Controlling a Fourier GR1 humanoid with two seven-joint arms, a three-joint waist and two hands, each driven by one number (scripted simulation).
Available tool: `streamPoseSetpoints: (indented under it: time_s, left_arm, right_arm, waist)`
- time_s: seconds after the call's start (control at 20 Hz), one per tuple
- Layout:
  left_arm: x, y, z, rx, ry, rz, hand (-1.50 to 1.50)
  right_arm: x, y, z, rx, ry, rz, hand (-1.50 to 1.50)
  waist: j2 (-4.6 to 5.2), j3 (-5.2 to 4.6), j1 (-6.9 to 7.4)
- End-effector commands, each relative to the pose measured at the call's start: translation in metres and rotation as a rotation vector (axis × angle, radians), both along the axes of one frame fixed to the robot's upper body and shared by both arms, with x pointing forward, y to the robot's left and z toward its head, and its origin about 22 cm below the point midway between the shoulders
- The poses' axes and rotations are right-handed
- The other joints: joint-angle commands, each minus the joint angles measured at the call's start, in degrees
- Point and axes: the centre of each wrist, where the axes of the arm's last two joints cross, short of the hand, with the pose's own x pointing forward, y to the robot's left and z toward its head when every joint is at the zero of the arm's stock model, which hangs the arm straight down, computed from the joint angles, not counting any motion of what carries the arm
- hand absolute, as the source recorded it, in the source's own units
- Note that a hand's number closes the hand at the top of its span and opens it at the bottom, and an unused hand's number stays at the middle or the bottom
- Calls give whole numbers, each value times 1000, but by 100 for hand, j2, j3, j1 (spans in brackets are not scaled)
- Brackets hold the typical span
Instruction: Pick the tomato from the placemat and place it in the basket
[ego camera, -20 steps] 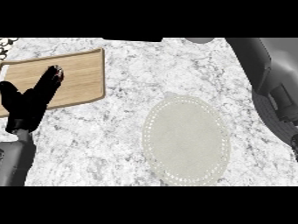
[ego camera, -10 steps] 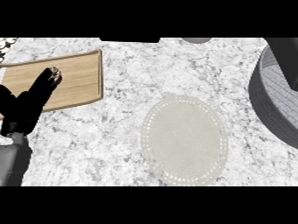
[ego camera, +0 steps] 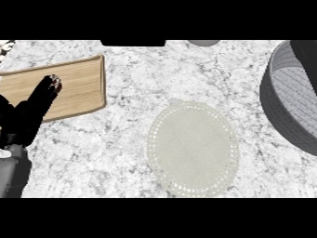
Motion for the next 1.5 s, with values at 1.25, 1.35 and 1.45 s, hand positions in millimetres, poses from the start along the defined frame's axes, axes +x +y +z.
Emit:
streamPoseSetpoints:
  time_s: [1.25, 1.35, 1.45]
  left_arm:
    - [-6, 0, 0, 2, 2, 20, 0]
    - [-15, 8, -14, -11, 26, 52, 0]
    - [-11, 5, -4, -8, 18, 53, 0]
  right_arm:
    - [-46, -108, -28, 103, -524, -217, -150]
    - [-51, -103, -43, 152, -579, -228, -150]
    - [-55, -104, -32, 147, -670, -231, -150]
  waist:
    - [-56, 1, -129]
    - [-106, -8, -260]
    - [-123, -7, -267]
